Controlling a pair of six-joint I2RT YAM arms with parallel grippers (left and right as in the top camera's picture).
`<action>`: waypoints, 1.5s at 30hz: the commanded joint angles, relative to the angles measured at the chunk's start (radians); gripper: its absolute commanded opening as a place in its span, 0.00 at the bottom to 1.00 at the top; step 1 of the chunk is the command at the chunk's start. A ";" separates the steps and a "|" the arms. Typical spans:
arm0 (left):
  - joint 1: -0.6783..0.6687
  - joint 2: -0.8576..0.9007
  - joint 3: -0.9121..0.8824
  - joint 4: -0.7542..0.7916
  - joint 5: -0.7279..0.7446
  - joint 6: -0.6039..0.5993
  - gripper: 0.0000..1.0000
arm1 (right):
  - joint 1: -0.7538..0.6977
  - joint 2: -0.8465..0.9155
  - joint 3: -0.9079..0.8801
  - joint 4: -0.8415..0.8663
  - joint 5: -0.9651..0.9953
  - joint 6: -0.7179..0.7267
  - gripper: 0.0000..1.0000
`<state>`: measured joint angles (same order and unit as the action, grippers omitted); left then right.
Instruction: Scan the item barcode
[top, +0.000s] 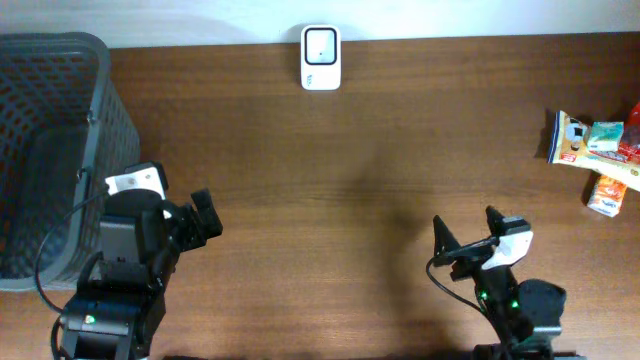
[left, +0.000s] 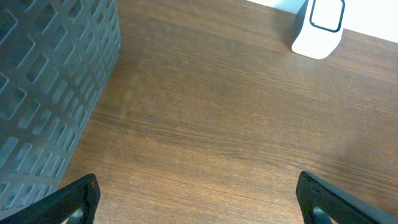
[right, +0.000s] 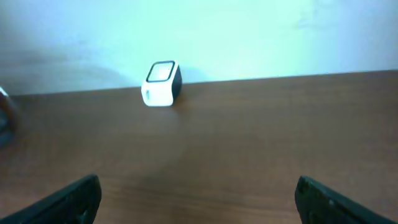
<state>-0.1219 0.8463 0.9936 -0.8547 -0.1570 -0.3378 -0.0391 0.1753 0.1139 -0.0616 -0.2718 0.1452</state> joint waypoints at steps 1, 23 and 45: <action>0.002 -0.004 0.002 0.001 0.003 -0.010 0.99 | 0.008 -0.102 -0.096 0.053 -0.005 -0.050 0.99; 0.002 -0.004 0.002 0.001 0.003 -0.010 0.99 | 0.025 -0.172 -0.108 -0.022 0.285 -0.224 0.98; 0.002 -0.004 0.002 -0.004 0.004 -0.009 0.99 | 0.026 -0.172 -0.108 -0.020 0.281 -0.111 0.98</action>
<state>-0.1219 0.8471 0.9936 -0.8555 -0.1570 -0.3378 -0.0078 0.0120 0.0147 -0.0788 0.0002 0.0265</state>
